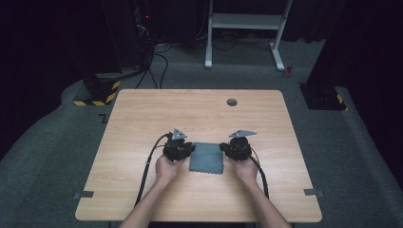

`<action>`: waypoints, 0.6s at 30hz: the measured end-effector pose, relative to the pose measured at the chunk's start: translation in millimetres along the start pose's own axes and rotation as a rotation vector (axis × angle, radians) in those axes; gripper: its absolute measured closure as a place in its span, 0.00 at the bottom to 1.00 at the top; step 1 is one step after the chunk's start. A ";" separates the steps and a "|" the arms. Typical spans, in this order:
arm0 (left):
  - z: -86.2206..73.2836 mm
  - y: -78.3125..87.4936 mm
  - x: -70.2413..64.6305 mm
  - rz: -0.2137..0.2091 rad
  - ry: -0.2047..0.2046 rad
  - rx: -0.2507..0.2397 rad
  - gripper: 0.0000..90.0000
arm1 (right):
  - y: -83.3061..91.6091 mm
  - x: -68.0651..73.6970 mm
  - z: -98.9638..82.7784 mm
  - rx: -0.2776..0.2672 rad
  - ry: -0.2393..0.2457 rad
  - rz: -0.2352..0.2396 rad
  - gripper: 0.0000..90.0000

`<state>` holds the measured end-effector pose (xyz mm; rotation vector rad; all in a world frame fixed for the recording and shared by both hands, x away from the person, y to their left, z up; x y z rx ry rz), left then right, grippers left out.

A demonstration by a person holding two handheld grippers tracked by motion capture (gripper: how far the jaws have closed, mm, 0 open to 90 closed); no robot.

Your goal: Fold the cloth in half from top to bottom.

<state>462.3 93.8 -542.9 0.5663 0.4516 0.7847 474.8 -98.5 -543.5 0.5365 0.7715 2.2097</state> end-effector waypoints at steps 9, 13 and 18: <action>-28.2 3.6 -1.1 0.047 -0.055 0.030 0.79 | -1.6 9.8 -26.3 0.002 0.039 0.010 0.93; -34.1 7.8 -2.5 0.042 -0.039 -0.003 0.75 | -0.3 12.3 -27.0 0.004 0.027 0.003 0.85; -36.1 11.1 -6.6 0.060 -0.070 0.023 0.64 | 4.7 11.5 -30.0 -0.024 -0.008 0.029 0.73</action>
Point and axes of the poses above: each handheld gripper's, and its own axes: y roughly backward along the jaws, z roughly out of its top, x roughly to its left, the point moved 6 cm from there along -y, roughly forward along the jaws, and after that the axes turned 1 degree about y, right-handed, at the moved point
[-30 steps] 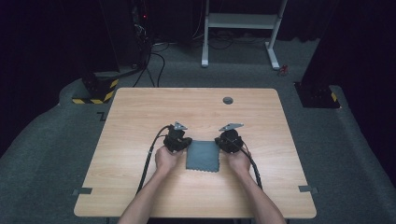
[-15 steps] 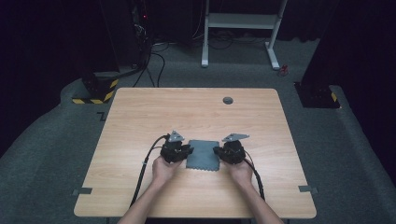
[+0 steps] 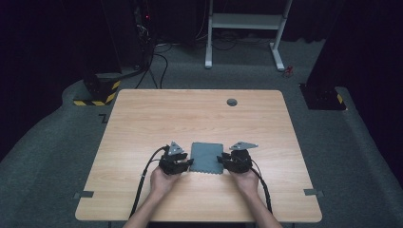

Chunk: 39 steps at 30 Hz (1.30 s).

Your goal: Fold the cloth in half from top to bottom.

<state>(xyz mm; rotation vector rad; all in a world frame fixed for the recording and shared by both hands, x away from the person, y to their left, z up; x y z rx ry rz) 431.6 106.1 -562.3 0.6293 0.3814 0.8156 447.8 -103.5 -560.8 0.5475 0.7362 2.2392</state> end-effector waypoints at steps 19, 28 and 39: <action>3.9 25.2 3.8 -0.067 0.080 -0.104 0.51 | 47.4 -16.8 -13.1 -0.076 -0.011 -0.071 0.61; 0.2 37.4 9.5 -0.069 0.096 -0.121 0.49 | 63.4 -23.1 -13.2 -0.123 -0.024 -0.085 0.60; -0.3 54.8 16.3 -0.094 0.149 -0.167 0.47 | 78.1 -29.4 -17.3 -0.152 -0.038 -0.091 0.60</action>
Point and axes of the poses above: each handheld gripper's, and its own axes: y roughly backward along the jaws, z roughly out of its top, x roughly to its left, the point moved 6 cm from there along -y, roughly forward along the jaws, and after that the axes turned 1 degree about y, right-handed, at the moved point
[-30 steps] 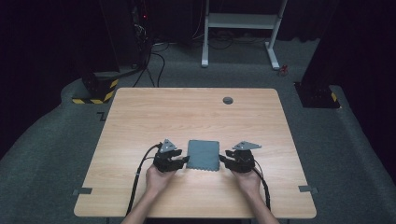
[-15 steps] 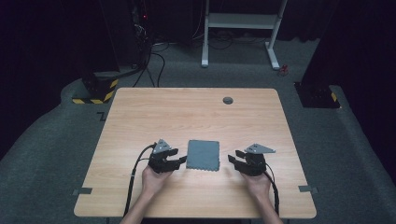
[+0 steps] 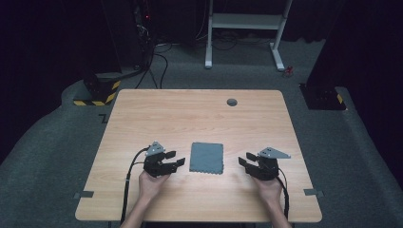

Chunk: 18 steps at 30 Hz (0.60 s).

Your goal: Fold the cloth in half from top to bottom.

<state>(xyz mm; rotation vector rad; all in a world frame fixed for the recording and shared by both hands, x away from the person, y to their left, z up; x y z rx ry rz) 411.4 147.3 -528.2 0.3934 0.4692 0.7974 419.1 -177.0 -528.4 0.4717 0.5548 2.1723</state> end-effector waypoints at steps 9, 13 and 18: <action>-0.8 18.2 7.1 0.018 0.023 -0.037 0.47 | 14.3 -7.1 0.3 -0.033 -0.021 -0.012 0.60; -4.3 24.7 9.5 0.037 0.021 -0.046 0.47 | 20.7 -9.6 -1.7 -0.035 -0.024 -0.021 0.60; -12.2 31.1 14.9 0.062 0.033 -0.035 0.47 | 26.3 -14.1 -6.7 -0.036 -0.046 -0.027 0.60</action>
Point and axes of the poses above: each handheld gripper's, and its own axes: y roughly backward along the jaws, z roughly out of its top, x roughly to its left, the point moved 6 cm from there along -y, roughly forward along the jaws, and after that the axes turned 1 degree about y, right-handed, at the moved point
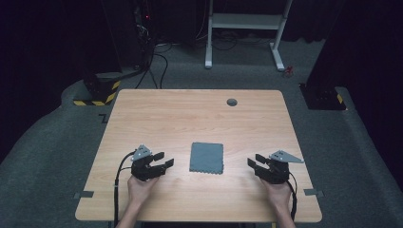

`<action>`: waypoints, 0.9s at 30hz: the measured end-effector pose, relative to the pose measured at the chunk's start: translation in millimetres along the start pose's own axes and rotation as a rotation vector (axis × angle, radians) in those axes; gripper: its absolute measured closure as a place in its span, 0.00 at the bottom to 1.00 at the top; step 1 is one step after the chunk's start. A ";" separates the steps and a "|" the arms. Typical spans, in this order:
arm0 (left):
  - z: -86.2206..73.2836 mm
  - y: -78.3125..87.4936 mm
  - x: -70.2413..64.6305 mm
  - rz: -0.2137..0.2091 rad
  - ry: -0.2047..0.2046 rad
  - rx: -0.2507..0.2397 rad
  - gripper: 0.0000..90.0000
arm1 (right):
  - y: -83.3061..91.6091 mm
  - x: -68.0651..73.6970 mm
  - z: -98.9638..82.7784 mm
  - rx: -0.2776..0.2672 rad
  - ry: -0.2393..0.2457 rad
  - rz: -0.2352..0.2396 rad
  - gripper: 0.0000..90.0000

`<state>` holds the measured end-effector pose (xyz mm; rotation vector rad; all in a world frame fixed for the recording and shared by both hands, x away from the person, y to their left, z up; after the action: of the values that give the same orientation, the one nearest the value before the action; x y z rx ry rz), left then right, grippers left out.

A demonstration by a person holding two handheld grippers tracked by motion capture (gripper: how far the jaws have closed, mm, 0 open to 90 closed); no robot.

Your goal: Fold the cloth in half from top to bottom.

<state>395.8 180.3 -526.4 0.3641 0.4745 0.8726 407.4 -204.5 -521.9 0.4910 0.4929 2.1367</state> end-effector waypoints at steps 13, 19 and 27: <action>-13.2 4.6 7.2 0.070 -0.036 0.032 0.47 | 8.1 -5.9 -19.8 0.043 0.035 -0.058 0.60; -22.3 5.5 13.4 0.115 -0.040 0.065 0.47 | 7.7 -10.2 -26.6 0.074 0.063 -0.101 0.60; -27.0 8.4 25.8 0.196 -0.056 0.110 0.47 | 6.9 -18.6 -33.3 0.115 0.093 -0.177 0.58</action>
<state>390.2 208.9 -551.3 0.5411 0.4409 1.0253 396.1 -229.1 -549.5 0.3973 0.6894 1.9753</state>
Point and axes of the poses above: each handheld gripper's, and its own axes: y roughly backward along the jaws, z roughly out of its top, x roughly to its left, the point moved 6 cm from there along -y, roughly forward along the jaws, and after that the axes turned 1 degree about y, right-handed, at the moved point
